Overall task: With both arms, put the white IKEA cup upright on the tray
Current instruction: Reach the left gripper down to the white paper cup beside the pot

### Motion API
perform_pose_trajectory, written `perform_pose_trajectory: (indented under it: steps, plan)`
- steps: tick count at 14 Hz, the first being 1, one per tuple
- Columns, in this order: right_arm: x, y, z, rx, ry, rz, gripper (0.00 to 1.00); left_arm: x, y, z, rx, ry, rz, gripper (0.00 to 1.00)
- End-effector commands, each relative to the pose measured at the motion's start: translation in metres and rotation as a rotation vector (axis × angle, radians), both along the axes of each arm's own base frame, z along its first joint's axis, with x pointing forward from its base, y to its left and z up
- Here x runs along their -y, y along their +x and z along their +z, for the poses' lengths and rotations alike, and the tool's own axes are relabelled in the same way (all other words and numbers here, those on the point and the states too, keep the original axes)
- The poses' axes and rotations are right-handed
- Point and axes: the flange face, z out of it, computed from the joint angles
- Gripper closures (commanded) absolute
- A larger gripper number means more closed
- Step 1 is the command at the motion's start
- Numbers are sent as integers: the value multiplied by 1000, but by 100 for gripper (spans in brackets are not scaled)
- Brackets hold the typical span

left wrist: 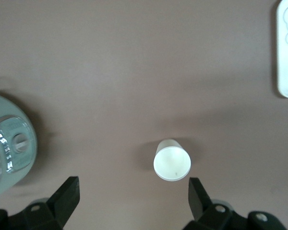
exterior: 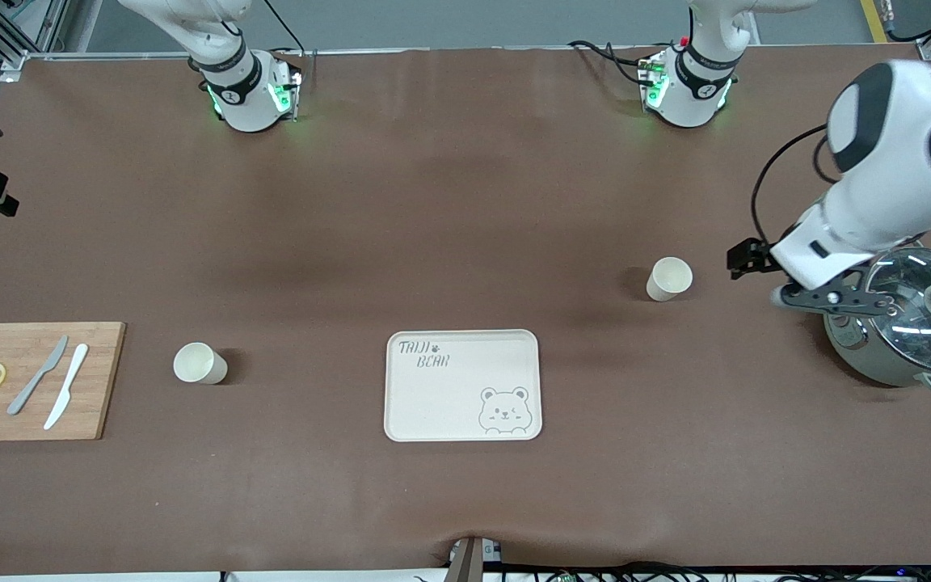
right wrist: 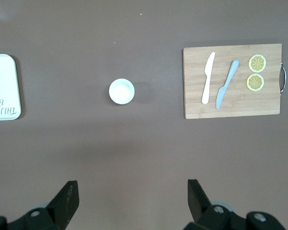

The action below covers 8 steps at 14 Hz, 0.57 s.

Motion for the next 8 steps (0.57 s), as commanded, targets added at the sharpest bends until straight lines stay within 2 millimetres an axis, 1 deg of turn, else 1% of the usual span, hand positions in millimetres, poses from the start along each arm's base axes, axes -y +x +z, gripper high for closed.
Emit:
perform_pose_trajectory:
  steps: [1, 2, 3, 4, 5, 6, 8]
  plan:
    - [1, 9, -14, -16, 12, -2, 0, 1, -41, -49, 37, -7, -11, 0]
    - [-1, 12, -14, -6, 10, 1, 0, 4, -49, -68, 70, -13, -19, 0]
    - [-2, 20, -22, 2, 7, 9, 0, 5, -58, -85, 93, -18, -21, 0]
    - [-1, 30, -36, -4, 12, 12, 0, 5, -66, -96, 108, -21, -18, 0]
    - [-1, 43, -52, -7, 15, 14, 0, 5, -71, -105, 103, -21, -20, 0]
    - [-2, 55, -64, 9, 18, 20, 0, 5, -75, -110, 94, -20, -21, 0]
    - [-11, 76, -93, 13, 15, 38, 0, 7, -81, -122, 74, -17, -26, 0]
